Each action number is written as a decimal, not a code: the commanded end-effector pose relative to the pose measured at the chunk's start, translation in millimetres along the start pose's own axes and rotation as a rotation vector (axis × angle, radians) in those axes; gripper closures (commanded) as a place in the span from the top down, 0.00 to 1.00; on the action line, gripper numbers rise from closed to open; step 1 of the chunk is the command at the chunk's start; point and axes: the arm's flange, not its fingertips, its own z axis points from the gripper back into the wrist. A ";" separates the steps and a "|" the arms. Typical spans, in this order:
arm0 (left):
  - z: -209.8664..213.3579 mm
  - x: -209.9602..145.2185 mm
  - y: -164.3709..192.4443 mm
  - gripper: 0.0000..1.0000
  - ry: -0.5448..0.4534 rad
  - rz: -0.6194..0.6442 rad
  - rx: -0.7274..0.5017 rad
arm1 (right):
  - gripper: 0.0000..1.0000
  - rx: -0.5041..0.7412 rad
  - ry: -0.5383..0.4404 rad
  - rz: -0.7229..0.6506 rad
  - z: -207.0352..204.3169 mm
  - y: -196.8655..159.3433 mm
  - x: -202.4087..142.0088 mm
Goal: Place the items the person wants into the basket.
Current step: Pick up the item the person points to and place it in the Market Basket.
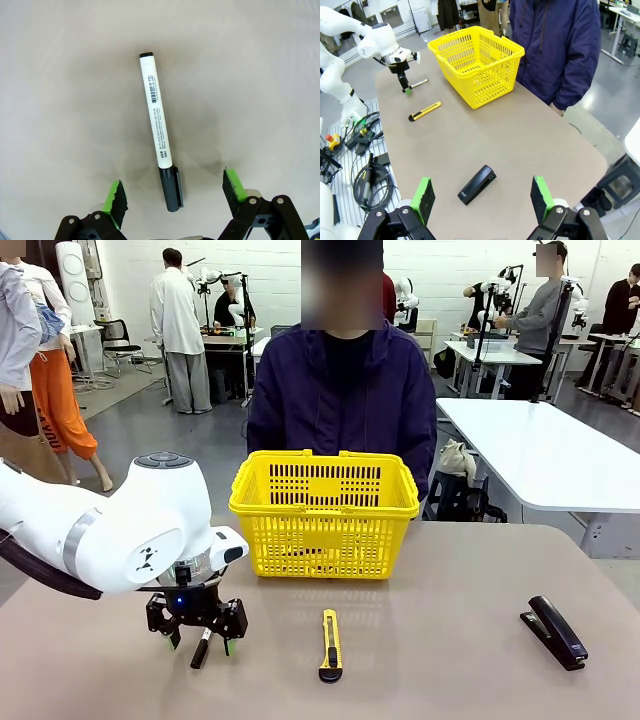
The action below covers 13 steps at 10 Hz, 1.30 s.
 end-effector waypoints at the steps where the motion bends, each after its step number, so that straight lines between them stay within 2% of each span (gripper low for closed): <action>1: -9.6 4.7 -5.8 1.00 -0.017 0.044 0.042 | 1.00 0.003 -0.030 0.016 -1.6 -1.7 -0.3; 2: -9.8 7.2 -4.8 0.91 -0.019 0.041 0.045 | 1.00 0.003 -0.030 0.016 -1.6 -1.7 -0.3; 3: -9.4 7.4 -4.8 0.59 -0.023 0.037 0.045 | 1.00 0.003 -0.030 0.016 -1.6 -1.7 -0.3; 4: -9.4 6.2 -5.0 0.36 -0.030 0.034 0.042 | 1.00 0.003 -0.030 0.016 -1.6 -1.7 -0.3; 5: -9.2 6.4 -4.4 0.05 -0.032 0.033 0.042 | 1.00 0.003 -0.030 0.016 -1.6 -1.7 -0.3; 6: -9.1 6.2 -4.6 0.00 -0.030 0.035 0.040 | 1.00 0.003 -0.030 0.016 -1.6 -1.7 -0.3; 13: -7.9 5.9 -4.7 0.00 -0.015 0.031 0.039 | 1.00 0.003 -0.030 0.016 -1.6 -1.7 -0.3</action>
